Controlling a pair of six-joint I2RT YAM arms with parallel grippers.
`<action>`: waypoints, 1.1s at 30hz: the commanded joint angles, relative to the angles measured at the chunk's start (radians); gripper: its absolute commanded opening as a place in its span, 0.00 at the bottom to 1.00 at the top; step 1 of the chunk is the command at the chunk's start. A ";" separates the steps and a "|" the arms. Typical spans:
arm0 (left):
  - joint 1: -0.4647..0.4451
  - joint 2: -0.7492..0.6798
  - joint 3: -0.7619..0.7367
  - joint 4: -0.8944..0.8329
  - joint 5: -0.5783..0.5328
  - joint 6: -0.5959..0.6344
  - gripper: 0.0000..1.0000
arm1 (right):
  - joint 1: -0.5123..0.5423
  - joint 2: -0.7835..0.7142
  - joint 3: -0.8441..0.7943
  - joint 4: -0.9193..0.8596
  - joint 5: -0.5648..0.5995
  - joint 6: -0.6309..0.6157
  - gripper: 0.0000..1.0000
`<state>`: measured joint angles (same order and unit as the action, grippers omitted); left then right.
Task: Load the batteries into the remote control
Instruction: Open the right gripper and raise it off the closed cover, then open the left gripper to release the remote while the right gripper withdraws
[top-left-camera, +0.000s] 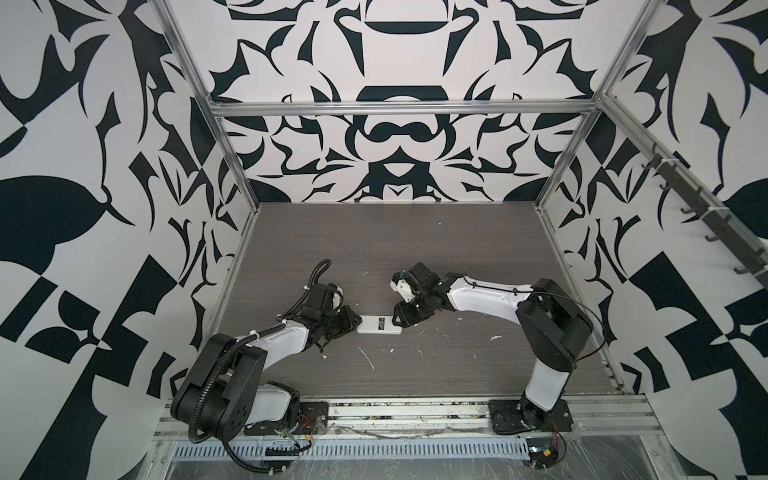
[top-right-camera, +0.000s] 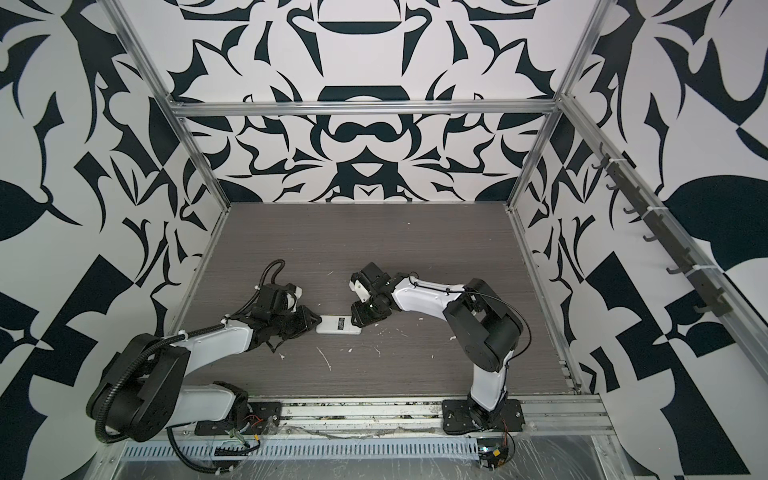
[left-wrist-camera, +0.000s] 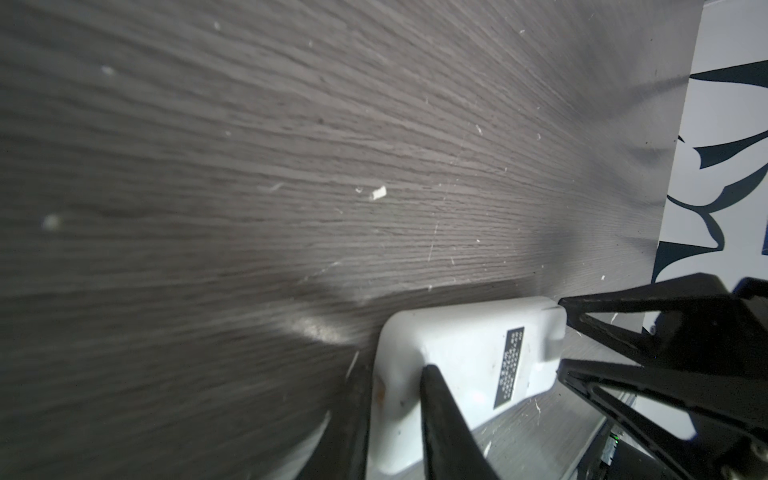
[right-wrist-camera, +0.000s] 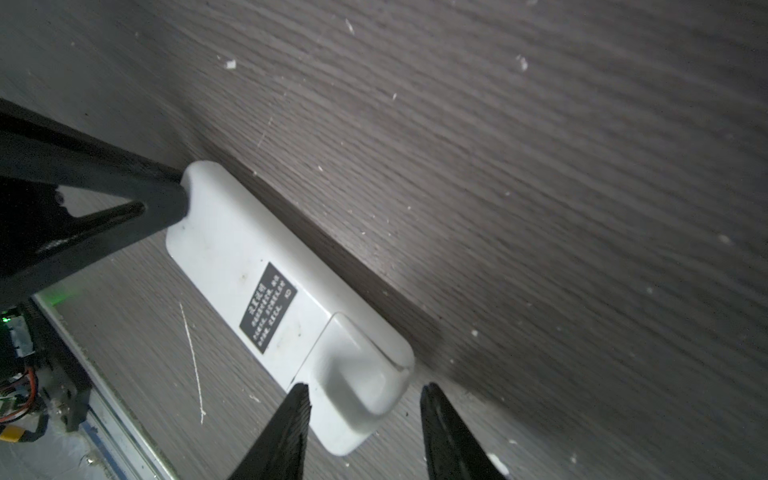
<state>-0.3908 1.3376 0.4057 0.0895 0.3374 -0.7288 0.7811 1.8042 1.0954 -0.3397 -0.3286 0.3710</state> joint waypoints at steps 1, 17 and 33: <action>0.002 -0.002 -0.029 -0.045 -0.008 0.005 0.25 | -0.002 0.002 -0.011 0.005 0.017 -0.006 0.45; 0.001 -0.006 -0.031 -0.048 -0.008 0.005 0.25 | -0.002 0.025 -0.034 0.027 0.011 -0.007 0.29; 0.001 -0.013 -0.040 -0.051 -0.010 0.001 0.25 | 0.025 0.041 -0.017 -0.001 0.030 -0.010 0.24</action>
<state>-0.3908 1.3266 0.3996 0.0902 0.3397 -0.7288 0.7795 1.8187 1.0786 -0.3191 -0.3309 0.3744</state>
